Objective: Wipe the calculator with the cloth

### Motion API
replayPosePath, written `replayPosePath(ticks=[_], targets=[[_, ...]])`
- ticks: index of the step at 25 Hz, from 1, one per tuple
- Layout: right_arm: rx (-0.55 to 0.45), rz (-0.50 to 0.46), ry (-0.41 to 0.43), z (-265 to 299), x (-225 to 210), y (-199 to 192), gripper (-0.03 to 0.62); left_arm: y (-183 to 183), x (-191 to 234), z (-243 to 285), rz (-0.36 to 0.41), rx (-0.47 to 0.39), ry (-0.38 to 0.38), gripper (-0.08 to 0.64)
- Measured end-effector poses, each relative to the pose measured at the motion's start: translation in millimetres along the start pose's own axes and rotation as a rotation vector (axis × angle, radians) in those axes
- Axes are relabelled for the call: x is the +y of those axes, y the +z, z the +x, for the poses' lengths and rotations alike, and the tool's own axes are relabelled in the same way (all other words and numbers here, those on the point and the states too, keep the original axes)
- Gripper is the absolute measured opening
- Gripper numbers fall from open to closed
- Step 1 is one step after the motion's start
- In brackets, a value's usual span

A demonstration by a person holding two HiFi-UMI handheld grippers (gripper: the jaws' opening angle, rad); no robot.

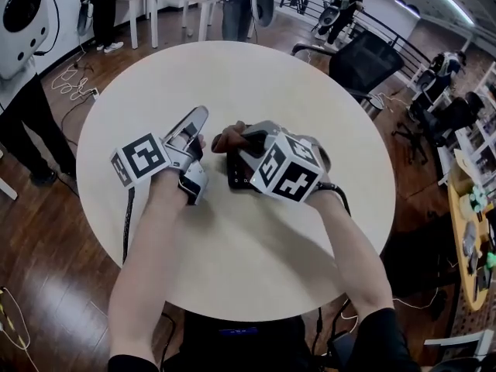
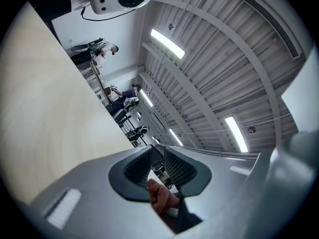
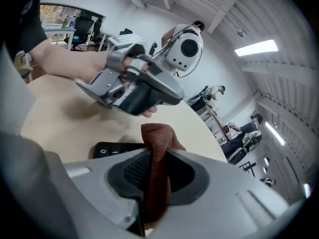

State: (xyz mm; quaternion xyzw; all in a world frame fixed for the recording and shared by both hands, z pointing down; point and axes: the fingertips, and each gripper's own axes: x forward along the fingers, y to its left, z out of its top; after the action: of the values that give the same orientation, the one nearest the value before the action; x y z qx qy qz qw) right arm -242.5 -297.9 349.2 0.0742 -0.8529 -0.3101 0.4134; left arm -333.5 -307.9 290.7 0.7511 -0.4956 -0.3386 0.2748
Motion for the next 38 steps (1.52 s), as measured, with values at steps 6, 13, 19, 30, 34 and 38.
replayPosePath(ticks=[6,13,19,30,34,38], targets=[[-0.056,-0.168,0.2,-45.6,89.6,4.0,0.067,0.1,0.5,-0.8,0.008,0.002,0.001,0.06],[-0.064,0.016,-0.002,-82.6,6.0,-35.5,0.067,0.3,-1.2,-0.1,0.011,0.007,0.001,0.06],[0.005,-0.064,-0.225,-41.3,-54.6,-31.5,0.067,-0.2,-0.6,-1.5,0.002,0.0,0.003,0.06],[-0.022,-0.077,0.109,-44.8,46.1,-33.2,0.067,-2.1,-1.1,0.9,0.013,0.011,-0.002,0.06],[-0.04,-0.126,0.247,-71.1,83.5,-32.8,0.067,0.2,-2.1,0.8,0.015,0.013,-0.004,0.06],[-0.077,-0.061,0.11,-74.3,37.8,-29.5,0.067,-0.4,-2.1,0.1,0.016,0.013,-0.004,0.06]])
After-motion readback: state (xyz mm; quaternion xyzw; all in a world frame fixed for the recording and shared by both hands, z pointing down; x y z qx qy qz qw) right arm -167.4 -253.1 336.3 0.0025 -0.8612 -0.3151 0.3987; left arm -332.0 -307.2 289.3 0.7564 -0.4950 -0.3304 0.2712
